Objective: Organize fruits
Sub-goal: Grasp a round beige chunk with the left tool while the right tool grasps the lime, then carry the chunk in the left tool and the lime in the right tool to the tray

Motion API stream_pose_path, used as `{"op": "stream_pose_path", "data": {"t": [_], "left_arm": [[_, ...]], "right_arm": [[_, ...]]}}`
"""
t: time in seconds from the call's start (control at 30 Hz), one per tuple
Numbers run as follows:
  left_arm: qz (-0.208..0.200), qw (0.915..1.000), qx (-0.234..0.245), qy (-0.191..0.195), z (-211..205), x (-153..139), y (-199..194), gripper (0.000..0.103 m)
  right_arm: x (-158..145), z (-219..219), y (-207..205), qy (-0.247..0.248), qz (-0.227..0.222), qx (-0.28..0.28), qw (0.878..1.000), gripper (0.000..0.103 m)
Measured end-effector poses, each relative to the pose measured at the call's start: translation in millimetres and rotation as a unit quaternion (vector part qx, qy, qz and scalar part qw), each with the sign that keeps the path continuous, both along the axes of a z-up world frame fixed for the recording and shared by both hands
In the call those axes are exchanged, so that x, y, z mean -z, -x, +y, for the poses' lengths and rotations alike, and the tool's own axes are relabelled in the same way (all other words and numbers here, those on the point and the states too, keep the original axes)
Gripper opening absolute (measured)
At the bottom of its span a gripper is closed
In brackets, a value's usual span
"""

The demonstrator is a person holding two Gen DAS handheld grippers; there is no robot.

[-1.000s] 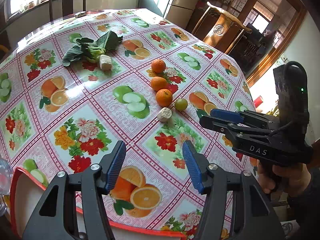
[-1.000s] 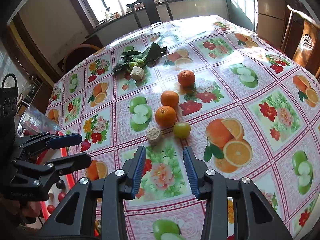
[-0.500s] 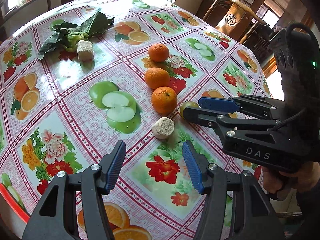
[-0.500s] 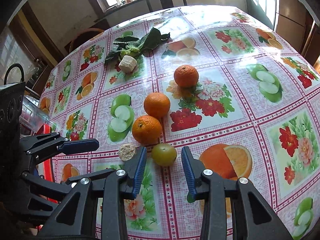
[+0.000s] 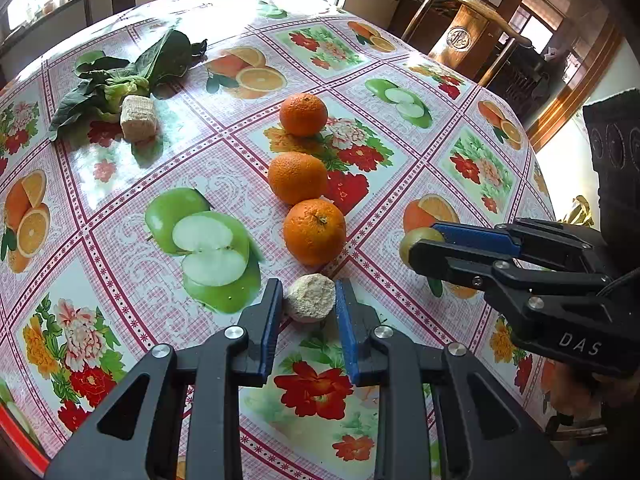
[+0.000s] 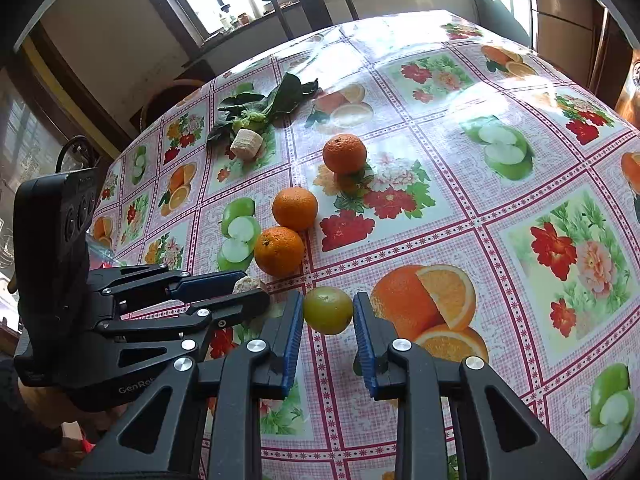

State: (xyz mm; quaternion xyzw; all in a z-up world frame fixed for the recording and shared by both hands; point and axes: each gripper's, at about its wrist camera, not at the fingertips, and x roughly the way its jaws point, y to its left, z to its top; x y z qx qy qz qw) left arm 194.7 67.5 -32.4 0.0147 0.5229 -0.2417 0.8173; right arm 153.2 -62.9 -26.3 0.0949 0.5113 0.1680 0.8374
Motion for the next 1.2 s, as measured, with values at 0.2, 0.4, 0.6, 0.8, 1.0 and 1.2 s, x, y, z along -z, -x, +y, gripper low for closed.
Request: {"op": "stream_pose_path", "data": {"t": [0.2,0.4,0.6,0.8,1.0,1.2], "left_arm": [[0.004,1.0,-0.003,0.008,12,-8,11,0.024],[-0.002,0.9998,0.001,0.02,40,-24,35,0.024],[-0.01,0.9996,0.0,0.028,82,-39,62,0.024],[-0.018,0.9993,-0.012,0.031,130,-50,84,0.024],[-0.019,0.999,-0.029,0.026,179,-50,99,0.024],[-0.019,0.998,-0.056,0.02,223,-46,107,0.024]], "right_arm": [[-7,0,19,-0.011,0.002,0.015,1.0,0.026],[-17,21,51,-0.011,0.003,0.026,1.0,0.026],[-31,56,82,-0.016,-0.002,0.03,0.999,0.026],[-42,98,108,-0.03,-0.009,0.024,0.999,0.026],[-52,144,130,-0.035,-0.013,-0.005,0.999,0.026],[-57,187,147,-0.04,-0.014,-0.045,0.998,0.026]]}}
